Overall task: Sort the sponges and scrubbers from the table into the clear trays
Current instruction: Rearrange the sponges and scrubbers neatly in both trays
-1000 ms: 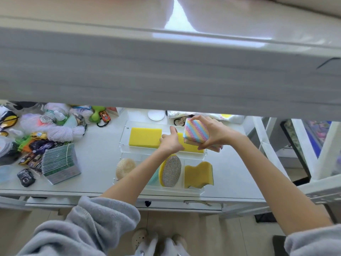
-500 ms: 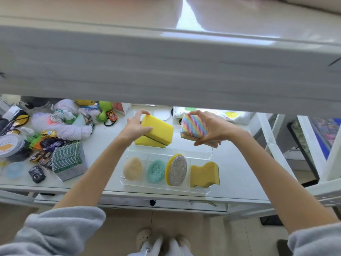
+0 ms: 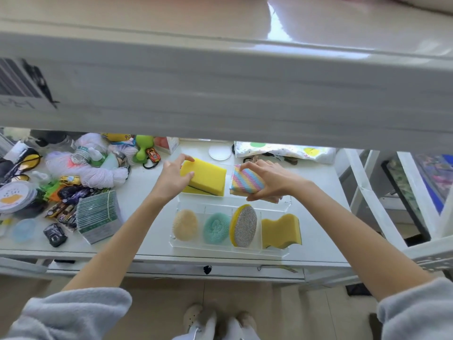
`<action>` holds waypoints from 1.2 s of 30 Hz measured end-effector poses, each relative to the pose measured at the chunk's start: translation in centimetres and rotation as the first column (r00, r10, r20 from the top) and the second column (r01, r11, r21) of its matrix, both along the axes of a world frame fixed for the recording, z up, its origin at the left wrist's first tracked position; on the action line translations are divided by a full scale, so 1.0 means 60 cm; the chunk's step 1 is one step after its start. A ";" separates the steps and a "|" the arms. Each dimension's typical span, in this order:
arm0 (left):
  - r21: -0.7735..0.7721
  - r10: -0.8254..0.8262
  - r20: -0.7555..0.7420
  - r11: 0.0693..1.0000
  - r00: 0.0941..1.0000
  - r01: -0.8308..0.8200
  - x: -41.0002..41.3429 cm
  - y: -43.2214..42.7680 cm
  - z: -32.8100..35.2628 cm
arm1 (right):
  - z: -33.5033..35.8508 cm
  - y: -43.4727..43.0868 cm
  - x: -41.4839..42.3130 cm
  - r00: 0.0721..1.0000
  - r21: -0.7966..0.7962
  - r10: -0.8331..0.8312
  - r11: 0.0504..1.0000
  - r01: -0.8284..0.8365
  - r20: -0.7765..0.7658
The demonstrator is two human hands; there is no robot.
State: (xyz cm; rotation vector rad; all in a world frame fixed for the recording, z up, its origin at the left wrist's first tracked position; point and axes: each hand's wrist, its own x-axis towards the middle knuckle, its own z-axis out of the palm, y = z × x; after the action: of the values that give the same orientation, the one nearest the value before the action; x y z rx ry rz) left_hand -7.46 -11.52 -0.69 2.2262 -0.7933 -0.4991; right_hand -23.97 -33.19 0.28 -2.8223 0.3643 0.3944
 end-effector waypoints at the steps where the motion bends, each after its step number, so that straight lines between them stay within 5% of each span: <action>1: 0.023 -0.011 0.041 1.000 0.999 0.010 0.000 0.000 -0.003 | -0.003 0.000 -0.003 1.000 0.004 -0.010 1.000 0.010 0.000; 7: 0.250 -0.088 0.288 0.968 0.953 0.014 -0.022 -0.014 -0.025 | -0.009 0.011 -0.013 0.999 -0.068 0.020 0.998 -0.017 0.043; 12: 0.283 -0.104 0.397 0.959 0.912 -0.014 -0.033 -0.017 -0.026 | -0.015 0.008 -0.029 0.998 -0.116 0.045 0.992 -0.041 0.032; 17: 0.199 -0.266 0.287 0.956 0.920 0.215 -0.024 -0.015 -0.017 | -0.019 -0.001 -0.038 0.999 -0.102 -0.013 0.995 0.008 -0.042; 20: 0.310 -0.384 0.230 0.900 0.894 0.307 -0.023 -0.015 -0.015 | -0.019 0.002 -0.032 0.996 -0.150 0.005 0.989 -0.018 -0.086; 36: 0.254 -0.310 0.337 0.939 0.889 0.231 -0.038 -0.032 -0.022 | -0.020 0.024 -0.002 0.996 -0.120 -0.066 0.991 0.059 -0.053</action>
State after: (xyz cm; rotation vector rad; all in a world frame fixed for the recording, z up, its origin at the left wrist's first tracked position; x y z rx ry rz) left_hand -9.71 -13.42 -2.01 2.4546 -1.3209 -0.2982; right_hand -24.08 -31.78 -0.92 -2.9107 0.5030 0.4542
